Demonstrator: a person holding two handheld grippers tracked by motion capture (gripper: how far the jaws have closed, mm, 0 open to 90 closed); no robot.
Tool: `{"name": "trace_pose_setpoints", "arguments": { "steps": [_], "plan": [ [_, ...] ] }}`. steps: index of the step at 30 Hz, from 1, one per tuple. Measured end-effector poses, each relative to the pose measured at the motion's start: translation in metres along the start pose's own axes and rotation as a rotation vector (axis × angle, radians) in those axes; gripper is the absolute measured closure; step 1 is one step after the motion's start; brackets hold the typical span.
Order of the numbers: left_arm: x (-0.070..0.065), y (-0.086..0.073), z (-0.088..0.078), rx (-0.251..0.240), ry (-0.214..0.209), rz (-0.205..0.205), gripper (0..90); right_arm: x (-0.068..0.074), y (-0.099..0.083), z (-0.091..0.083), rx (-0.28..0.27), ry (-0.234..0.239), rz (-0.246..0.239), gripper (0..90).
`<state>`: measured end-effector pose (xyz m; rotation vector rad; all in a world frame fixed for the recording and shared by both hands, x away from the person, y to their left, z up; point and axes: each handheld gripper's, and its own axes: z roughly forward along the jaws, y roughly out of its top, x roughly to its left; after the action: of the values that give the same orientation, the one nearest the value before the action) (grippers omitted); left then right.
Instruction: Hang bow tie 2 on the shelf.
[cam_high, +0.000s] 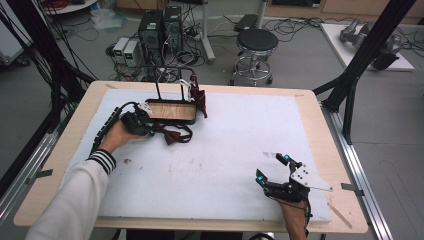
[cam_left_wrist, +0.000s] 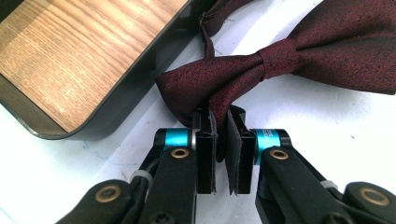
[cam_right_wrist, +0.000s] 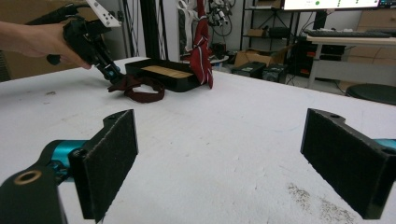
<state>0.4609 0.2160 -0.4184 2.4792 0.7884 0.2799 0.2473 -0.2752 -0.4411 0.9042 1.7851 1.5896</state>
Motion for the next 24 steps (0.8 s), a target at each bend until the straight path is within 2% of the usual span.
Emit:
{"name": "trace_pose_setpoints", "arguments": {
  "steps": [3, 12, 18, 22, 24],
  "plan": [
    [-0.003, 0.001, -0.003, -0.009, 0.000, 0.006, 83.2, 0.000, -0.001, 0.001, -0.003, 0.002, -0.006, 10.1],
    [-0.007, -0.005, -0.021, -0.113, 0.000, -0.025, 83.1, 0.001, -0.002, 0.003, 0.002, 0.002, -0.013, 10.2],
    [-0.011, -0.006, -0.039, -0.188, 0.042, -0.021, 83.0, 0.001, -0.003, 0.003, 0.001, 0.003, -0.011, 10.1],
    [-0.014, -0.007, -0.049, -0.256, 0.058, -0.040, 83.0, 0.001, -0.002, 0.003, -0.006, 0.003, -0.012, 10.1],
    [-0.016, -0.007, -0.053, -0.273, 0.067, -0.039, 83.1, 0.002, -0.003, 0.003, -0.006, 0.001, -0.012, 10.2]
  ]
}}
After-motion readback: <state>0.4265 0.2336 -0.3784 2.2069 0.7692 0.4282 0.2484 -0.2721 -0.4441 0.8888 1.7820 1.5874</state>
